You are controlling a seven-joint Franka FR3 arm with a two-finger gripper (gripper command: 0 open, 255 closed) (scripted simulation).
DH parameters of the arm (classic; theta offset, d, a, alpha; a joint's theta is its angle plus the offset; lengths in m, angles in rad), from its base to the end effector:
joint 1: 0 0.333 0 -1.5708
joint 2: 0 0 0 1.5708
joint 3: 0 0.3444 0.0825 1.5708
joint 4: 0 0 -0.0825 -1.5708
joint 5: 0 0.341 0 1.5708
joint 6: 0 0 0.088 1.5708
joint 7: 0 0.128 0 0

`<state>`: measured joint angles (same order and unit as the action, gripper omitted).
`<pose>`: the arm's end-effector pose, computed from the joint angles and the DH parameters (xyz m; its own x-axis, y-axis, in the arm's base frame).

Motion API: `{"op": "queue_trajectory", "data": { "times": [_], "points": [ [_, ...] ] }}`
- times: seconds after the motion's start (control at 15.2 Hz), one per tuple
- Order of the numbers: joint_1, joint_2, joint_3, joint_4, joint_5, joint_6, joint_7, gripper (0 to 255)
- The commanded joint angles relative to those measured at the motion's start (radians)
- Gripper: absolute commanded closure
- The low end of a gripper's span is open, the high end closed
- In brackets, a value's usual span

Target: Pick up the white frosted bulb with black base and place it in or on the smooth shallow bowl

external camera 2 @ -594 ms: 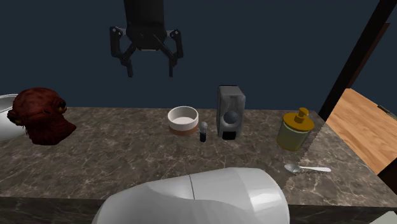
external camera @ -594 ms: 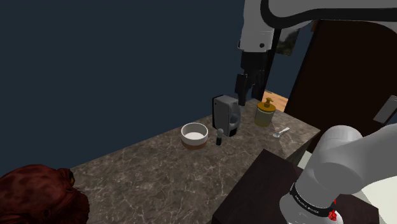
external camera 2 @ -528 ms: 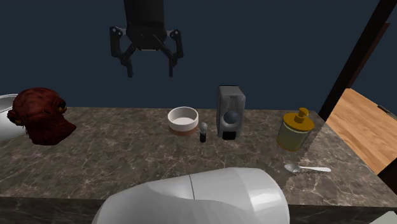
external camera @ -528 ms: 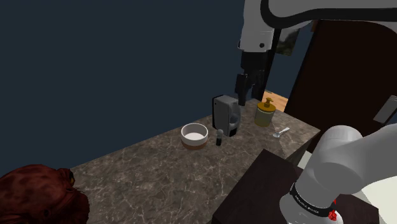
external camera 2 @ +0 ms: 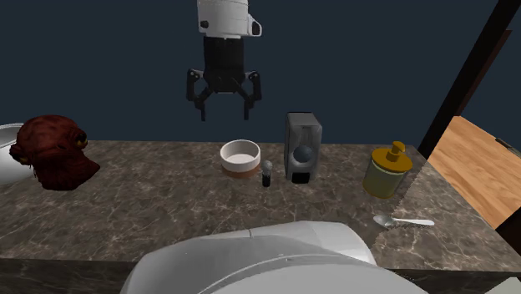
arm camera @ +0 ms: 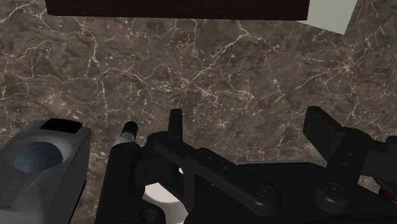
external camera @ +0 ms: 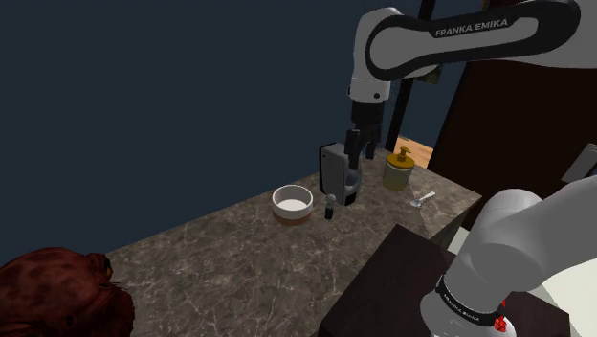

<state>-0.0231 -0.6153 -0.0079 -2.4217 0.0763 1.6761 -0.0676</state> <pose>0.2902 -0.0004 0.5245 0.9917 0.0306 -0.1247 0.0198 -0.9960 -0.0873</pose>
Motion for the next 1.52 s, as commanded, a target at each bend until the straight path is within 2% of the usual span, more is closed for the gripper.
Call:
{"op": "queue_trajectory", "data": {
  "times": [0.0, 0.33, 0.73, 1.12, 1.45],
  "points": [
    [-0.005, 0.052, -0.019, -0.016, -0.008, 0.066, -0.036, 0],
    [-0.019, 0.2, -0.072, -0.024, -0.021, 0.209, -0.13, 0],
    [-0.031, 0.412, -0.127, 0.017, -0.009, 0.362, -0.246, 0],
    [-0.046, 0.647, -0.163, 0.11, 0.037, 0.481, -0.369, 0],
    [-0.073, 0.849, -0.168, 0.226, 0.091, 0.546, -0.469, 0]
  ]
}}
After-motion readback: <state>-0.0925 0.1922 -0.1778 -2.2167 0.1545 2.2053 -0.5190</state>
